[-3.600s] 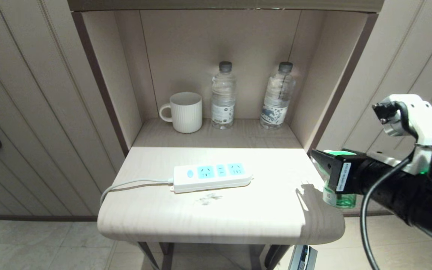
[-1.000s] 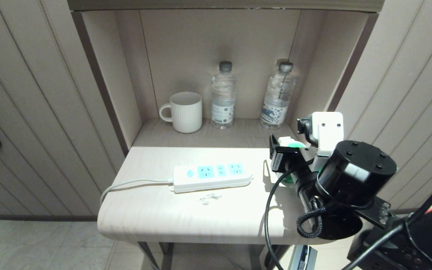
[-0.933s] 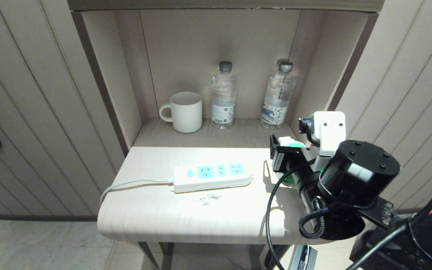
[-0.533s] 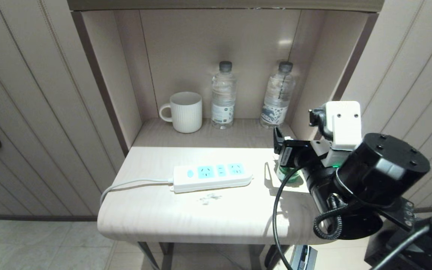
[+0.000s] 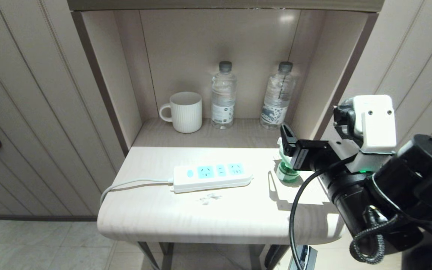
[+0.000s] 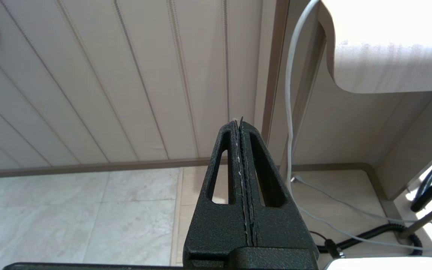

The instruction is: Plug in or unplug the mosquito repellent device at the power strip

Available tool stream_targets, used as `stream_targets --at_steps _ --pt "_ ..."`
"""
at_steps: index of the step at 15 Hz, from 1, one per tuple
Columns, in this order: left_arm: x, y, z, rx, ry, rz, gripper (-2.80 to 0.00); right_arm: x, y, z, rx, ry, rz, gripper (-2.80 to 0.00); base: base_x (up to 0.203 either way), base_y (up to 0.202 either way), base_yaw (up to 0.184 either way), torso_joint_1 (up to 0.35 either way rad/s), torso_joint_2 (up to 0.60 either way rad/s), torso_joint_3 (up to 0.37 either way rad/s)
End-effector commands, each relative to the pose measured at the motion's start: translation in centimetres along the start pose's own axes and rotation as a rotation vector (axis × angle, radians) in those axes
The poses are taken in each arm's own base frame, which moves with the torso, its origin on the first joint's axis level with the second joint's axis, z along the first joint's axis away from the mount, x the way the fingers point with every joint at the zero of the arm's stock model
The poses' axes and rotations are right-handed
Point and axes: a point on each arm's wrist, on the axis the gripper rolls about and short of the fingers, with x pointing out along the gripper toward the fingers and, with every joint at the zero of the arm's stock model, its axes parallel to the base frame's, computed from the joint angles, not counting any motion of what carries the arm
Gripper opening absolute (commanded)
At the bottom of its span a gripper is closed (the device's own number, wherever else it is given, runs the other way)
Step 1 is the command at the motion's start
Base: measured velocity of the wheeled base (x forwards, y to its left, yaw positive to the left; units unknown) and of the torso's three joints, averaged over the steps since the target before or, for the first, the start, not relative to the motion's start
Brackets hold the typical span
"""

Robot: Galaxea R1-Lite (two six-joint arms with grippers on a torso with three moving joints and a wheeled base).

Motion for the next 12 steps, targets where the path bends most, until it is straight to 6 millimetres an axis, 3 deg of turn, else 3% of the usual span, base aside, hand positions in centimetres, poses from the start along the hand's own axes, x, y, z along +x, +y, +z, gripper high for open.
stream_targets --at_steps 1,3,4,9,12 --pt "0.0 0.0 0.0 0.0 0.0 0.0 -2.8 -0.4 -0.5 0.8 0.024 -0.021 -0.005 0.0 0.0 0.0 0.0 0.0 0.0 0.0" --pt "0.0 0.0 0.0 0.0 0.0 0.0 -2.8 -0.6 -0.9 1.5 0.034 -0.036 -0.009 0.0 0.0 0.0 0.0 0.0 0.0 0.0" --pt "0.0 0.0 0.0 0.0 0.0 0.0 -2.8 -0.7 -1.1 1.8 0.038 -0.042 -0.014 -2.8 0.0 0.0 0.0 0.0 0.0 0.0" --pt "0.0 0.0 0.0 0.0 0.0 0.0 -2.8 -2.1 -2.8 4.0 -0.011 -0.018 -0.005 -2.8 0.0 0.0 0.0 0.0 0.0 0.0" --pt "0.0 0.0 0.0 0.0 0.0 0.0 -2.8 -3.5 -5.8 7.0 -0.023 -0.02 -0.026 -2.8 0.0 0.0 0.0 0.0 0.0 0.0"
